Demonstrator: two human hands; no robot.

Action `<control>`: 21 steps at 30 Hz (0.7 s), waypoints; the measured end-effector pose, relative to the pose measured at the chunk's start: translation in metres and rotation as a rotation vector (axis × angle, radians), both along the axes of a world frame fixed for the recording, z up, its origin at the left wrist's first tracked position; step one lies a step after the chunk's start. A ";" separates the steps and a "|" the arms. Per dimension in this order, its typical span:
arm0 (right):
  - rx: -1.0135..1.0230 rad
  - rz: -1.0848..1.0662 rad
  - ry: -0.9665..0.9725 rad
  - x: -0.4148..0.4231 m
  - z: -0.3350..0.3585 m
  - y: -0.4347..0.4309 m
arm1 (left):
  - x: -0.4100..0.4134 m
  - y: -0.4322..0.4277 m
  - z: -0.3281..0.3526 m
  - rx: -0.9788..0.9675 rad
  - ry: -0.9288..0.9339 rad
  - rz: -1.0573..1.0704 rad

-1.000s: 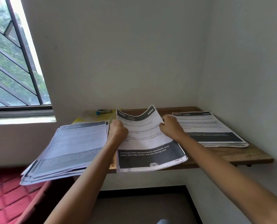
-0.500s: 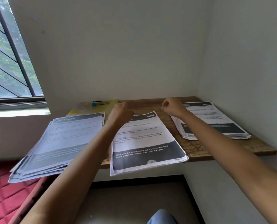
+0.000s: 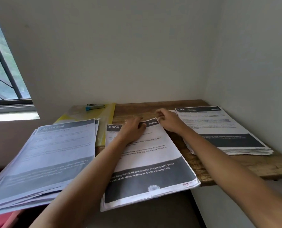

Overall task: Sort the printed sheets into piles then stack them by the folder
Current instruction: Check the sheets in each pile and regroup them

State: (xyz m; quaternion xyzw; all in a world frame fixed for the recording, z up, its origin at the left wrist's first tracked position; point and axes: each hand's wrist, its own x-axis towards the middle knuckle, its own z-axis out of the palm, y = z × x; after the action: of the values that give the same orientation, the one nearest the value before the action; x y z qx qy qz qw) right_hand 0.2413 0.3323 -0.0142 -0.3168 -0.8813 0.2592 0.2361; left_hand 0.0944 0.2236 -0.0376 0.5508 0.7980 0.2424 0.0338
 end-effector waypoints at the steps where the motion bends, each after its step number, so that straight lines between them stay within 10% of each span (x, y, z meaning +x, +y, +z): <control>1: 0.008 0.004 -0.004 0.000 0.001 0.000 | 0.000 -0.001 0.001 -0.006 0.043 -0.011; 21: -0.090 0.018 0.024 -0.001 -0.001 0.008 | -0.005 0.001 -0.005 0.269 -0.075 -0.058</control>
State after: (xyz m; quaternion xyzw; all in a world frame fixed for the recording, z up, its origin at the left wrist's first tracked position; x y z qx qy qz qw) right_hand 0.2407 0.3404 -0.0153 -0.3158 -0.8687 0.3045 0.2300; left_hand 0.0897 0.2242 -0.0426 0.5639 0.7401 0.3663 -0.0035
